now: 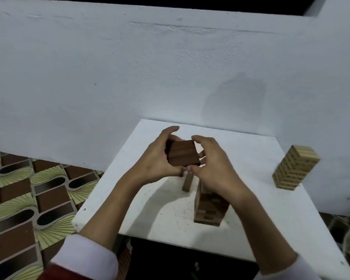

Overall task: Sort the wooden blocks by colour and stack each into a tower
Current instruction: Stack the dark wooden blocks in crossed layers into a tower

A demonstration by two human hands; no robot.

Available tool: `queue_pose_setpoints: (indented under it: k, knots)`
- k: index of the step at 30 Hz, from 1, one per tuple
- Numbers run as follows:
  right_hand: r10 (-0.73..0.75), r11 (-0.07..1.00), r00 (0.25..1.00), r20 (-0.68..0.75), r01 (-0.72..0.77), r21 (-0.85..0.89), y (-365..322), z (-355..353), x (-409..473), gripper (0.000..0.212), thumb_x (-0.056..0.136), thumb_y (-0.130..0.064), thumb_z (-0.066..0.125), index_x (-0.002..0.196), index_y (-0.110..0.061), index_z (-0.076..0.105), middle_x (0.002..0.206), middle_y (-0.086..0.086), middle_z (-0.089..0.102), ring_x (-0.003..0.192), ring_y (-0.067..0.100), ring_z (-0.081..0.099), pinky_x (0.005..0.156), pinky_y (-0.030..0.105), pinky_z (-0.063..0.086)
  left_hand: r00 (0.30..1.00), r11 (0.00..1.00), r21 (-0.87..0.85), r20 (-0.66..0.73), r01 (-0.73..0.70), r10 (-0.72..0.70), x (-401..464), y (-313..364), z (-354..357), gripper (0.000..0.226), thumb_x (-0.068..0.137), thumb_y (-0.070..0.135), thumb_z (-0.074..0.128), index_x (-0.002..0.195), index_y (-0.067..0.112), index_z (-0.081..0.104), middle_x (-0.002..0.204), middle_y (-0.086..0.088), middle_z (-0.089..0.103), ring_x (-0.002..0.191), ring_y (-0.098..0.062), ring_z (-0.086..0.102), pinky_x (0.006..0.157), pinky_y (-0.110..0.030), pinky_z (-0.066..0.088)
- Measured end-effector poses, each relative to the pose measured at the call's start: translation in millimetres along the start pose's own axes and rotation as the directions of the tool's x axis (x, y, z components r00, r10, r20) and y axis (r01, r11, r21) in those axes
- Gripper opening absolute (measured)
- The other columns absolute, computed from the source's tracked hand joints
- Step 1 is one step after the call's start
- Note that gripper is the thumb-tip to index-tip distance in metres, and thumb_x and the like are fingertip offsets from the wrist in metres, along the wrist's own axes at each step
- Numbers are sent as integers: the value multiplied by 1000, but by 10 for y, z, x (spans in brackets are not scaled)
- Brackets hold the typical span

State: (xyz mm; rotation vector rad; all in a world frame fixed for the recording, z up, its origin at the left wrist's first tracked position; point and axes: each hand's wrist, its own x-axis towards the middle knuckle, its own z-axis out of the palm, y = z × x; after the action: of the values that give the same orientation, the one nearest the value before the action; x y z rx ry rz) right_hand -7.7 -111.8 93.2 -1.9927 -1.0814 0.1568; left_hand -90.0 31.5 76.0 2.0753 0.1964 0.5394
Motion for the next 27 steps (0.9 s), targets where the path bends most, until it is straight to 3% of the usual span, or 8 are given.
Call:
queue_pose_setpoints:
  k: [1, 3, 6, 12, 16, 20, 25, 27]
  knots:
    - [11, 1000, 1000, 5, -11, 25, 2, -138, -47, 72, 76, 1, 68, 139, -18, 38, 129, -1, 41, 98, 8, 51, 78, 4, 40, 1000, 1000, -6, 20, -13, 13, 28, 91, 52, 92, 64, -1, 80, 138, 23, 32, 115, 7, 54, 93, 7, 55, 76, -8, 46]
    - [43, 996, 999, 14, -44, 78, 40, -381, -127, 75, 75, -2, 72, 139, -23, 38, 125, -7, 43, 86, 2, 50, 72, 4, 42, 998, 1000, -14, 61, -26, 27, 78, 232, 167, 94, 64, 3, 81, 139, 27, 30, 115, 12, 53, 93, 7, 56, 79, -13, 48]
    - [73, 995, 996, 51, -76, 71, 208, -636, -252, 77, 71, -10, 77, 136, -31, 40, 129, -11, 45, 96, 8, 52, 78, 16, 45, 990, 999, 10, 135, -47, 46, 129, 365, 392, 96, 62, 11, 82, 141, 28, 28, 115, 13, 53, 101, -1, 56, 86, -20, 49]
    - [85, 996, 991, 102, -87, 15, 575, -751, -474, 74, 71, -18, 79, 129, -40, 37, 126, -16, 44, 107, -3, 41, 82, 4, 35, 965, 994, 87, 258, -63, 38, 117, 381, 701, 98, 65, 12, 80, 143, 29, 24, 115, 16, 49, 106, 3, 48, 85, -6, 40]
    - [75, 997, 989, 127, -78, 20, 683, -684, -489, 75, 73, -20, 78, 133, -37, 36, 125, -17, 43, 113, -10, 34, 84, -6, 25, 954, 994, 106, 300, -29, -4, 107, 331, 711, 99, 66, 12, 80, 144, 29, 22, 116, 13, 49, 108, 2, 46, 90, -7, 38]
    - [81, 996, 981, 175, -85, 18, 726, -654, -493, 74, 75, -23, 76, 133, -40, 33, 123, -22, 39, 114, -13, 32, 84, -6, 26, 941, 994, 112, 335, 4, -42, 81, 262, 693, 99, 68, 15, 80, 145, 31, 19, 119, 14, 48, 118, -6, 43, 102, -22, 36]
    - [87, 994, 976, 200, -97, 43, 761, -641, -491, 81, 73, -24, 78, 132, -43, 26, 125, -26, 37, 120, -2, 34, 88, -4, 26, 935, 993, 117, 351, 13, -54, 51, 183, 665, 105, 65, 24, 81, 145, 34, 15, 126, 14, 45, 121, -2, 39, 90, -10, 32]
    - [88, 993, 975, 204, -101, 55, 778, -622, -483, 84, 72, -24, 79, 134, -43, 25, 130, -20, 39, 123, -1, 34, 86, -8, 23, 936, 993, 112, 348, 19, -57, 45, 155, 657, 105, 63, 28, 81, 145, 35, 15, 126, 15, 45, 121, -1, 38, 90, -13, 32]
